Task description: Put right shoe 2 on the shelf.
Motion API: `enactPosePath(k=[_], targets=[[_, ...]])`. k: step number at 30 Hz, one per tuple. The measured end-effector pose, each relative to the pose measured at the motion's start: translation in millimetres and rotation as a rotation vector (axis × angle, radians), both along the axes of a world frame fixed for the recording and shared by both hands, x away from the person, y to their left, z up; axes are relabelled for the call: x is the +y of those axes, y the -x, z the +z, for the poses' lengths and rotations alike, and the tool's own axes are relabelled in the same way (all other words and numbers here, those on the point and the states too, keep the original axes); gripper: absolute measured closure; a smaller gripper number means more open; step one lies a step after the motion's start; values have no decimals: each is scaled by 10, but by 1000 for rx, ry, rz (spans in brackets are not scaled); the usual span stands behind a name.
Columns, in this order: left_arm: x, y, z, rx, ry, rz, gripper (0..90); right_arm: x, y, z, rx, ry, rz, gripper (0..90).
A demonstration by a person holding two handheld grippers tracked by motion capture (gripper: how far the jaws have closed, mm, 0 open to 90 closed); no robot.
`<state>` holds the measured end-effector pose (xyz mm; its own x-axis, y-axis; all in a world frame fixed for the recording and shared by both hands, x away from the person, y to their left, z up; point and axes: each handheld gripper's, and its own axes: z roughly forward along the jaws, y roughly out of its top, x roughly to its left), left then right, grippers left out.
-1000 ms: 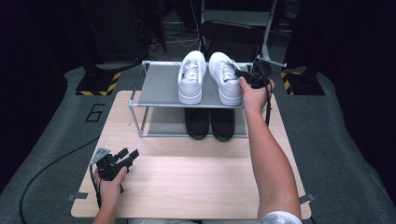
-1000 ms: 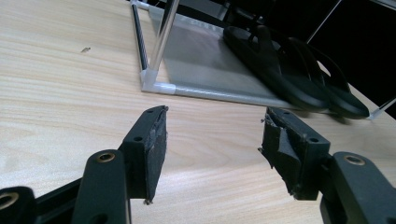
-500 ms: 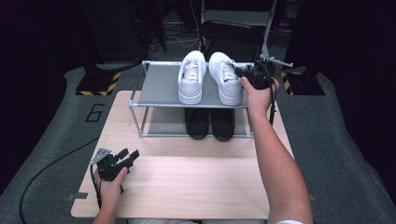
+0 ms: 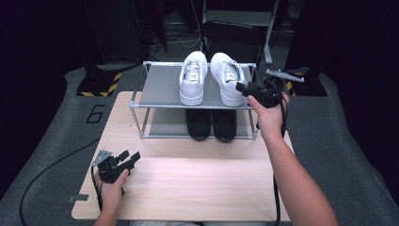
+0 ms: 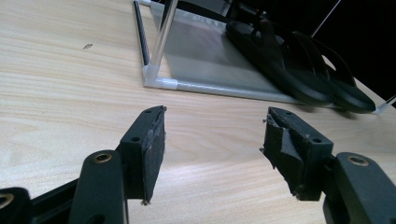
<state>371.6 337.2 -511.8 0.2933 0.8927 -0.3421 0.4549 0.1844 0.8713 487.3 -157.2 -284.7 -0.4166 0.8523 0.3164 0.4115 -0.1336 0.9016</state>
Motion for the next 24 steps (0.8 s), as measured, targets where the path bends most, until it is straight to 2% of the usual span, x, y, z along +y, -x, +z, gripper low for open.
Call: enactPosePath(k=[3, 11, 17, 20, 23, 24], targets=[[-10, 1, -1, 1, 4, 3, 386, -3, 143, -62, -6, 46, 16, 425], [-22, -5, -7, -4, -3, -4, 384, -55, 485, -283, 10, 40, 77, 423], [-21, 5, 3, 2, 1, 5, 383, -113, 754, -454, -28, 84, 94, 427], [-16, 5, 6, -5, -8, 3, 383, -167, 920, -561, -48, 70, 102, 425], [-20, 7, 7, 2, -3, 2, 382, -231, 1097, -752, -41, 48, 87, 423], [-20, 8, 8, 2, -4, 2, 382, -261, 1150, -816, -52, 50, 79, 420]])
